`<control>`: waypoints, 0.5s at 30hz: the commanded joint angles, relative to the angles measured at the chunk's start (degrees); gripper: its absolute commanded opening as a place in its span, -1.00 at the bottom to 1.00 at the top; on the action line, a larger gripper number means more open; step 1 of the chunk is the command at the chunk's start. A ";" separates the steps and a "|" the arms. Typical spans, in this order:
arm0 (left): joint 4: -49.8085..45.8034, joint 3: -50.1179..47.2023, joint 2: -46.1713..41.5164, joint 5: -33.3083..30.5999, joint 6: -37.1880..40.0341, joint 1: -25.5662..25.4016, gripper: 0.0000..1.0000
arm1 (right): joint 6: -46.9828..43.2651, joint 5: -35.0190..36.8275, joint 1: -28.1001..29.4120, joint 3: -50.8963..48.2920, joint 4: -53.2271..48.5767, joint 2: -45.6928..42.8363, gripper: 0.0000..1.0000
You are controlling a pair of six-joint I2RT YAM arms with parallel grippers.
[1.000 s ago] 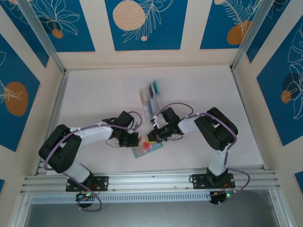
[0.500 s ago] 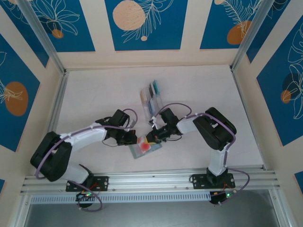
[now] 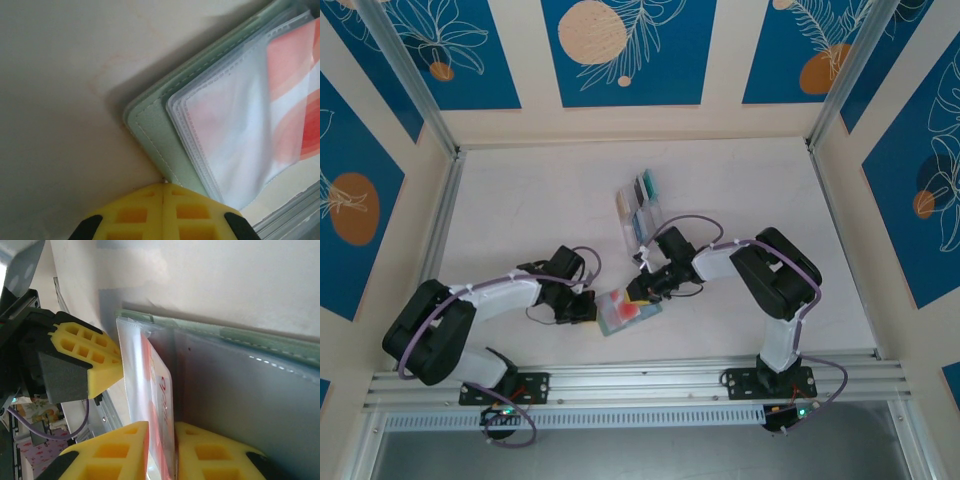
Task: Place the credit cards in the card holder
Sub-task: Insert the credit card into the card slot.
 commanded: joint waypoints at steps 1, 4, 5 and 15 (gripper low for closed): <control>1.44 -0.82 1.99 -0.81 0.68 0.37 -1.00 | -1.50 4.05 0.03 0.25 -7.38 -0.86 -0.56; 2.37 -1.03 3.14 -0.72 0.71 0.36 -1.00 | -1.93 5.43 0.12 0.50 -9.17 -1.69 -0.52; 2.72 -1.27 3.43 -0.68 0.71 0.38 -1.00 | -2.21 6.19 0.13 0.70 -10.10 -2.02 -0.51; 4.27 -1.09 4.55 -0.04 0.41 0.36 -1.00 | -3.89 8.76 0.29 2.80 -14.46 -2.68 -0.46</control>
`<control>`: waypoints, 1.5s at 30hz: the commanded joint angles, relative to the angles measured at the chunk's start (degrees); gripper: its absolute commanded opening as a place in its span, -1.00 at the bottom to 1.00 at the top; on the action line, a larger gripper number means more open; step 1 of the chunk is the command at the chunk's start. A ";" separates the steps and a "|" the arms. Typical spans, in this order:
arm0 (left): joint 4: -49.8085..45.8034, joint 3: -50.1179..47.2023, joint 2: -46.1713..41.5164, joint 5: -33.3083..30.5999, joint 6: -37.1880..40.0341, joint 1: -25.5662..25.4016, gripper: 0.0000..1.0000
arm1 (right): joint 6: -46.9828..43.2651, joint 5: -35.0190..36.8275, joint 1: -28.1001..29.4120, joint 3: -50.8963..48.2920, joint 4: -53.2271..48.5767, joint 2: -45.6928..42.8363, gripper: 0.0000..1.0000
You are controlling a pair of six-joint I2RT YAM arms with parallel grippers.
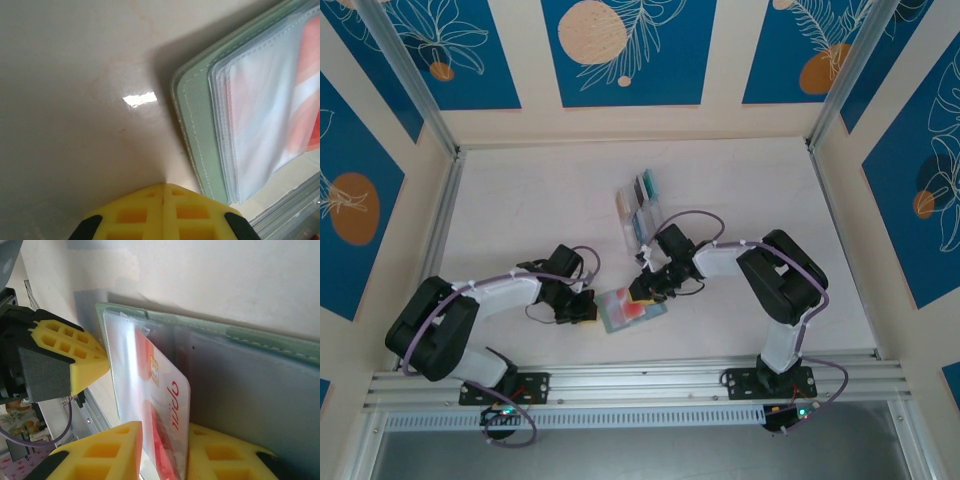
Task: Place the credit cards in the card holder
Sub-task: Insert the credit card into the card slot.
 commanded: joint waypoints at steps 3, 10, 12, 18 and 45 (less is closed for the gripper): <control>2.87 -0.40 2.28 -2.27 0.30 -0.37 -1.00 | -1.27 4.05 0.25 0.99 -5.48 0.03 -0.46; 1.27 1.58 -1.42 -1.36 -0.68 -0.34 -1.00 | -1.27 4.50 0.30 1.68 -6.29 0.87 -0.46; 0.66 2.16 -2.20 -1.42 -0.85 -0.40 -1.00 | -1.36 4.43 0.34 1.71 -6.54 0.77 -0.45; 0.31 3.29 -2.87 -1.17 -1.11 -0.39 -1.00 | -2.13 5.16 0.34 2.42 -8.24 -0.68 -0.30; 6.31 2.79 5.75 -1.49 -1.41 -2.11 -1.00 | -3.43 9.39 2.02 7.07 -13.46 1.75 -0.40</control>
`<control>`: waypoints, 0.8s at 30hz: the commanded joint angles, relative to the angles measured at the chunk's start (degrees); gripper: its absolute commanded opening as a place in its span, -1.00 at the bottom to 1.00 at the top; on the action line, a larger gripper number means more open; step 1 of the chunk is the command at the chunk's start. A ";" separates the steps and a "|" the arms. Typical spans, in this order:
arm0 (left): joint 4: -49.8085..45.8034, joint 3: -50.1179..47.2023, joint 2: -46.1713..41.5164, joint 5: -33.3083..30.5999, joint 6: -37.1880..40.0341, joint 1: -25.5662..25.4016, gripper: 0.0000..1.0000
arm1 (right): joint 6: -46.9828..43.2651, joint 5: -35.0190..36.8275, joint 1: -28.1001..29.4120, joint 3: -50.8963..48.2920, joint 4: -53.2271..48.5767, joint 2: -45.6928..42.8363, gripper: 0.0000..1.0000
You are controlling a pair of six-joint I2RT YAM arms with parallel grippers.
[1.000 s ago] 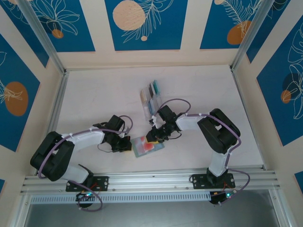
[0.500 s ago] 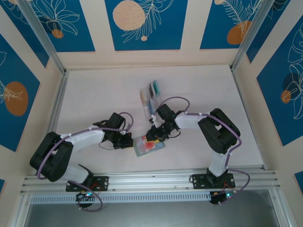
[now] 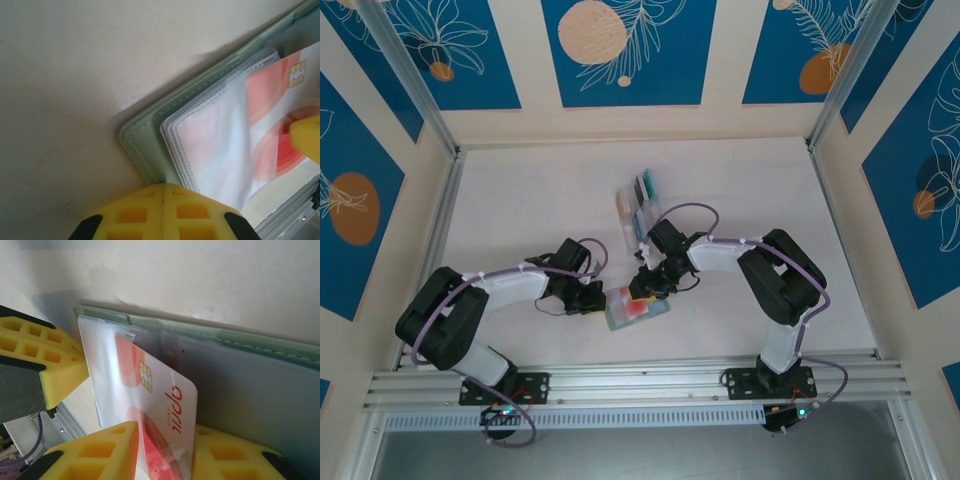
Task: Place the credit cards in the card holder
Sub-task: Insert the credit card into the card slot.
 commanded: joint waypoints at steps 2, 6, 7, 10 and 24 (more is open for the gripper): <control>0.51 -0.96 1.97 -1.59 0.45 -0.83 -1.00 | -1.09 -0.01 0.37 1.06 -1.31 1.76 -0.41; 0.25 -1.20 2.44 -1.95 0.82 -0.84 -1.00 | -0.75 -2.34 0.39 1.06 0.44 2.51 -0.44; 0.39 -1.19 2.53 -1.94 0.81 -0.91 -1.00 | -0.62 -2.80 0.39 1.06 0.82 2.71 -0.44; 0.66 -1.10 2.84 -1.87 0.73 -0.94 -1.00 | -0.49 -4.06 0.49 1.05 1.92 3.18 -0.44; 1.18 -1.20 3.68 -1.59 0.47 -1.18 -1.00 | -1.12 -3.50 0.90 1.58 0.47 3.61 -0.38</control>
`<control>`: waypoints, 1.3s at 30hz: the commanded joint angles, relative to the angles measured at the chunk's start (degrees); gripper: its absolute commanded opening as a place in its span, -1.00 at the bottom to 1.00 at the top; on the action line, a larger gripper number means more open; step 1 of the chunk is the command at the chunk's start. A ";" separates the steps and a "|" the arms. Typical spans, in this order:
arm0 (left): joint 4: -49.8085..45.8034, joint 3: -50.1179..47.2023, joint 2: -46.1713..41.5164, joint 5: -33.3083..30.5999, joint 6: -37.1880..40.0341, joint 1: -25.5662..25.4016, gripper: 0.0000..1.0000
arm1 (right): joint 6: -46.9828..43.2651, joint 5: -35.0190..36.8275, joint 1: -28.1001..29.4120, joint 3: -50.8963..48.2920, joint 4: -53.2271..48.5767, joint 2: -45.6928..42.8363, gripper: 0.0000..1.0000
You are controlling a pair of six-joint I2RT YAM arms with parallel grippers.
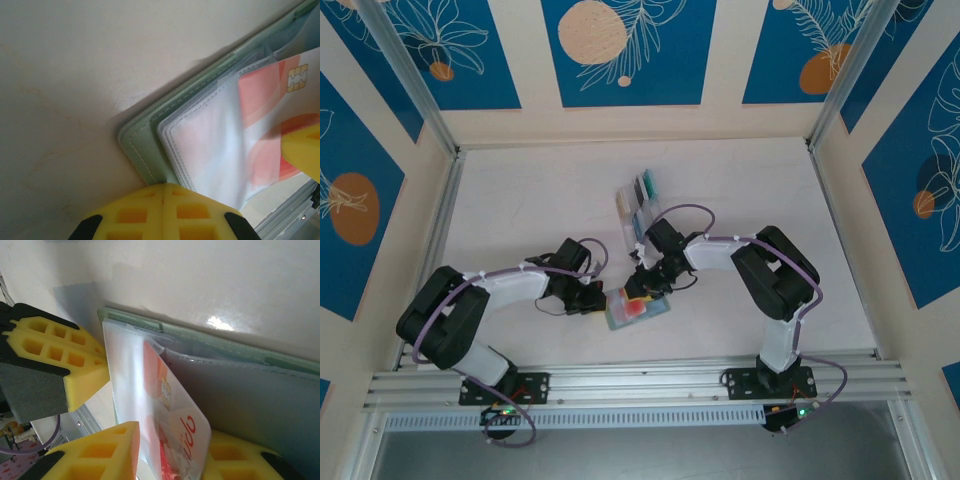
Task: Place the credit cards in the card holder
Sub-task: Insert the credit card into the card slot.
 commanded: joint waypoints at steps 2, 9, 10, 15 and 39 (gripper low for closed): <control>1.05 -1.24 3.42 -1.94 0.30 -1.17 -1.00 | -1.45 3.12 0.62 0.77 -3.51 0.09 -0.35; 1.15 -1.45 3.68 -1.92 0.27 -1.15 -1.00 | -2.64 10.27 0.60 3.05 -10.47 -1.27 -0.30; 1.11 -1.44 3.69 -1.92 0.30 -1.19 -1.00 | -2.71 10.74 0.64 3.25 -11.00 -1.31 -0.30; 1.45 -1.80 3.77 -1.81 0.16 -1.19 -1.00 | -2.78 12.69 0.70 4.00 -12.72 -1.27 -0.29; 2.16 -2.20 4.03 -1.73 -0.06 -1.13 -1.00 | -2.84 11.41 1.33 5.27 -12.95 -2.09 -0.38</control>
